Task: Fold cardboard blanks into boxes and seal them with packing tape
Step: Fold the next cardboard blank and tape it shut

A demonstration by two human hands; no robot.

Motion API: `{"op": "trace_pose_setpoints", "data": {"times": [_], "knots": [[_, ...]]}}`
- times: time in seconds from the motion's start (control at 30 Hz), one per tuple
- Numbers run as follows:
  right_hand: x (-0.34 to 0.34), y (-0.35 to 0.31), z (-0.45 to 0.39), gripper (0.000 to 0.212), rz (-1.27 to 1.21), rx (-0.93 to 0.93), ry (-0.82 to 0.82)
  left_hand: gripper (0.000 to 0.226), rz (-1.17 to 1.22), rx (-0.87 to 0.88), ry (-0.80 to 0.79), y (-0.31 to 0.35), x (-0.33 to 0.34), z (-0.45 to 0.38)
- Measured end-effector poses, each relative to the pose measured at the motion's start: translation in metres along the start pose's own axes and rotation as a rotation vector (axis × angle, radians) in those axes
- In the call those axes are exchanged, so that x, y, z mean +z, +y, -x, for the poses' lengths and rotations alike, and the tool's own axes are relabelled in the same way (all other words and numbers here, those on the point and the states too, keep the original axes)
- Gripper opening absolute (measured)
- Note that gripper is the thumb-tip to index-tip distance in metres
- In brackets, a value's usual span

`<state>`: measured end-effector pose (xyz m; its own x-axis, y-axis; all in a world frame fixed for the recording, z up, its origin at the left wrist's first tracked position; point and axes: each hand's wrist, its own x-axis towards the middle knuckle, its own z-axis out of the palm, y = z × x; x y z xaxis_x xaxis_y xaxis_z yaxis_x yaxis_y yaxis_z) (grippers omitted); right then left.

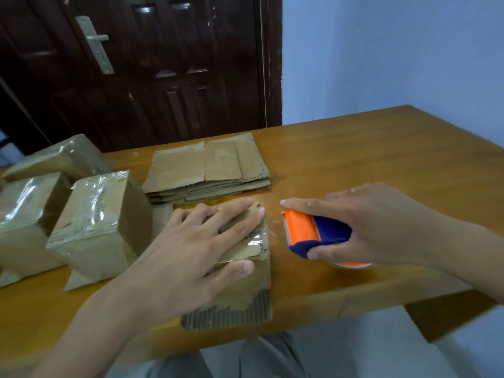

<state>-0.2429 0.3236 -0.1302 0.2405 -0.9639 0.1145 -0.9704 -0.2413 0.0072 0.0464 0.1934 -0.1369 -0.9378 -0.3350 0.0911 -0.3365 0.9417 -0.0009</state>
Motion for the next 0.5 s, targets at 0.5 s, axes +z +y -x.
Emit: {"op": "trace_pose_setpoints", "data": {"times": [0.5], "knots": [[-0.046, -0.045, -0.05, 0.076, 0.435, -0.06, -0.124, 0.073, -0.056, -0.041, 0.054, 0.0, 0.006, -0.004]]}}
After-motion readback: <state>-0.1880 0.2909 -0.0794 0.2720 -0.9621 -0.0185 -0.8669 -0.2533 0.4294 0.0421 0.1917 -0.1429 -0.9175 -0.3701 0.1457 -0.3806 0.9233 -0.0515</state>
